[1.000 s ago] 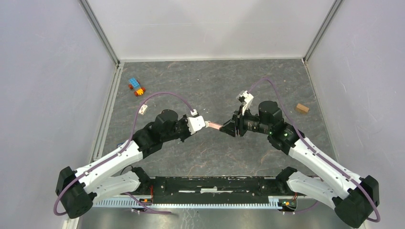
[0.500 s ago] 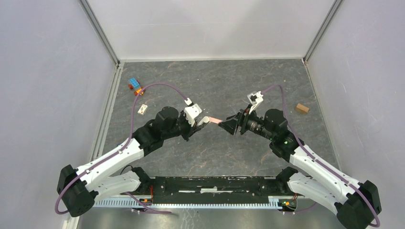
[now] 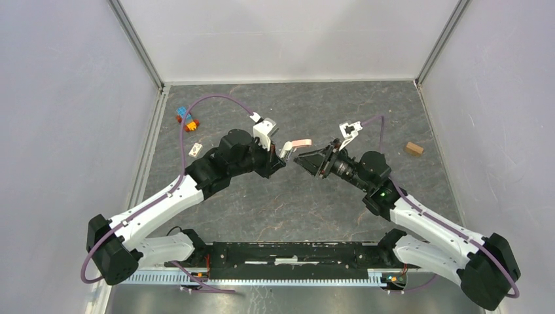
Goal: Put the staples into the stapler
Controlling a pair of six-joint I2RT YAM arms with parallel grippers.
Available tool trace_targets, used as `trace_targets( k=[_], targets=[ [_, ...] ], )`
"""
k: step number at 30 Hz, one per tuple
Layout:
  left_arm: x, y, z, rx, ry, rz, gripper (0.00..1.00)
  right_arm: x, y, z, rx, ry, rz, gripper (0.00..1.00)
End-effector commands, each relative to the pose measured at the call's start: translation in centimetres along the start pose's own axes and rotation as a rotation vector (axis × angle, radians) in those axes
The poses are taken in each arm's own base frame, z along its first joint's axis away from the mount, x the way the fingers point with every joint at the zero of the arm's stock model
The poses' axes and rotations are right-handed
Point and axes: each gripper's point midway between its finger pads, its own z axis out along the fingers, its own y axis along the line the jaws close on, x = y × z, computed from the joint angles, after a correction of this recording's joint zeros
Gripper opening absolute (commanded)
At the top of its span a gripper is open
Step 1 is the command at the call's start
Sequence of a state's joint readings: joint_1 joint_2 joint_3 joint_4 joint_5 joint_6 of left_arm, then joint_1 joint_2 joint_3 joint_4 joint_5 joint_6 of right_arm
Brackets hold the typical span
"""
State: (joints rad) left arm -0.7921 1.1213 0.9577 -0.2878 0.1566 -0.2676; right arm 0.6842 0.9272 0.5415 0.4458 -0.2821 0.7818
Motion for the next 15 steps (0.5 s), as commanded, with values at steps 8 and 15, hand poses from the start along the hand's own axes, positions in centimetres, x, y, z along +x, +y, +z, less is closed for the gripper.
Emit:
trace_targets(
  k=[8, 15],
  targets=[
    [0.4, -0.8, -0.7, 0.047, -0.051, -0.047, 0.02, -4.9, 1.1, 3.6, 0.035, -0.122, 0.024, 0.3],
    [0.5, -0.2, -0.9, 0.008, -0.066, -0.097, 0.02, -3.1, 0.6, 4.4, 0.056, -0.062, 0.049, 0.38]
  ],
)
